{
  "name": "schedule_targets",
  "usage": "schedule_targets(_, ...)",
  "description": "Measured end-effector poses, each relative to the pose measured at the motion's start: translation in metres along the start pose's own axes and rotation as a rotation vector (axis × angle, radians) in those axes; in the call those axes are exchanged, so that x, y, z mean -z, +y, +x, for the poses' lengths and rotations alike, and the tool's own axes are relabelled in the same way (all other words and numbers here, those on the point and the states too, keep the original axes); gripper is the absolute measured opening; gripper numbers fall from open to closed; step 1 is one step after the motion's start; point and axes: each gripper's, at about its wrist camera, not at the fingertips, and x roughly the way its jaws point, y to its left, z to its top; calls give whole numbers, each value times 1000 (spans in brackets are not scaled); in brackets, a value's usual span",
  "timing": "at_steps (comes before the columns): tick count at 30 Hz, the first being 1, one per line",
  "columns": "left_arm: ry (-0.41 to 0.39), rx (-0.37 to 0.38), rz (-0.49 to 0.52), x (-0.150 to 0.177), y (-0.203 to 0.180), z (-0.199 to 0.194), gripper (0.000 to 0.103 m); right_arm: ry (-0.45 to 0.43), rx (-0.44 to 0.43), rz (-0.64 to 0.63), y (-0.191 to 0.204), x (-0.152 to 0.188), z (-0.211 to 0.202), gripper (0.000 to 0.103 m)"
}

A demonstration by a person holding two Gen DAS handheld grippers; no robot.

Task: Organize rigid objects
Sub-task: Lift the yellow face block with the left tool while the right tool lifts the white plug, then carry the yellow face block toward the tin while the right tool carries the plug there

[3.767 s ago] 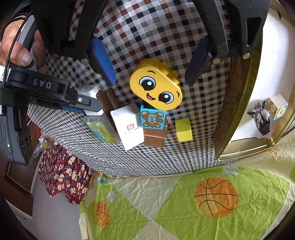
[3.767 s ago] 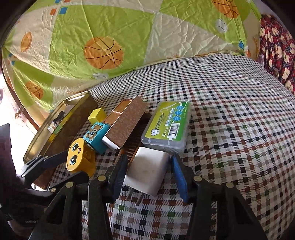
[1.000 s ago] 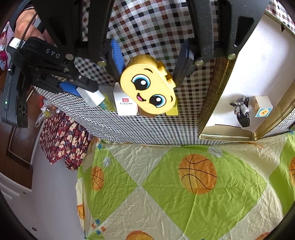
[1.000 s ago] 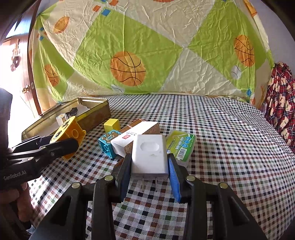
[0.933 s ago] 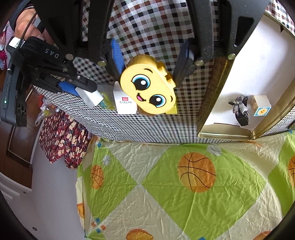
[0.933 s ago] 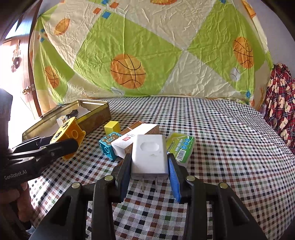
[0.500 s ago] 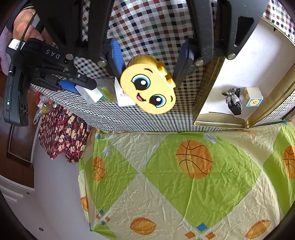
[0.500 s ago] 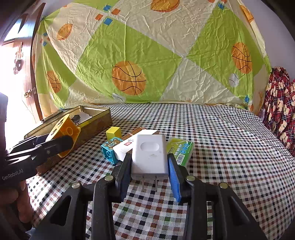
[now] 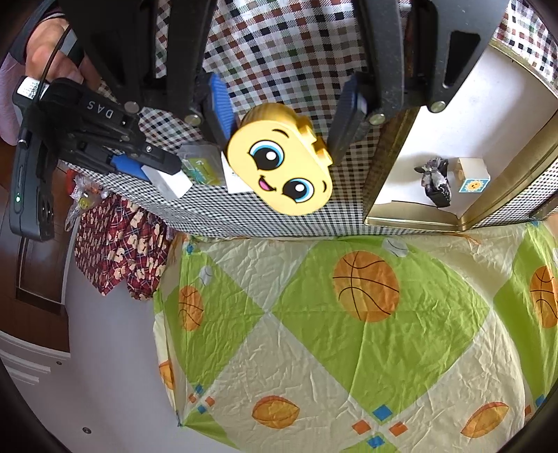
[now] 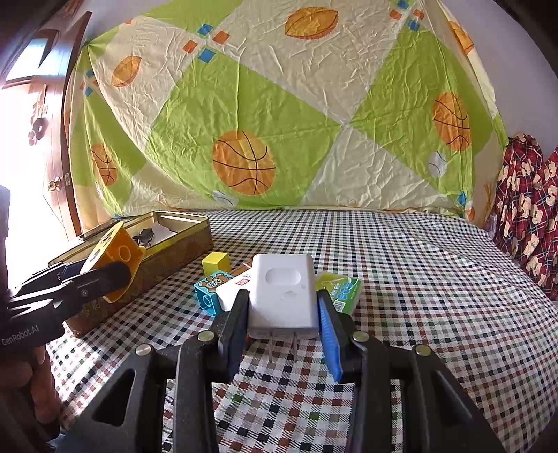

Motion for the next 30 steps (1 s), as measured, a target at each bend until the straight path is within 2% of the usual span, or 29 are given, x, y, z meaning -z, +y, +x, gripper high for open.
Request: schedule_targets(30, -128, -35, 84, 6, -15, -23, 50, -141, 38, -10, 3, 0, -24, 40)
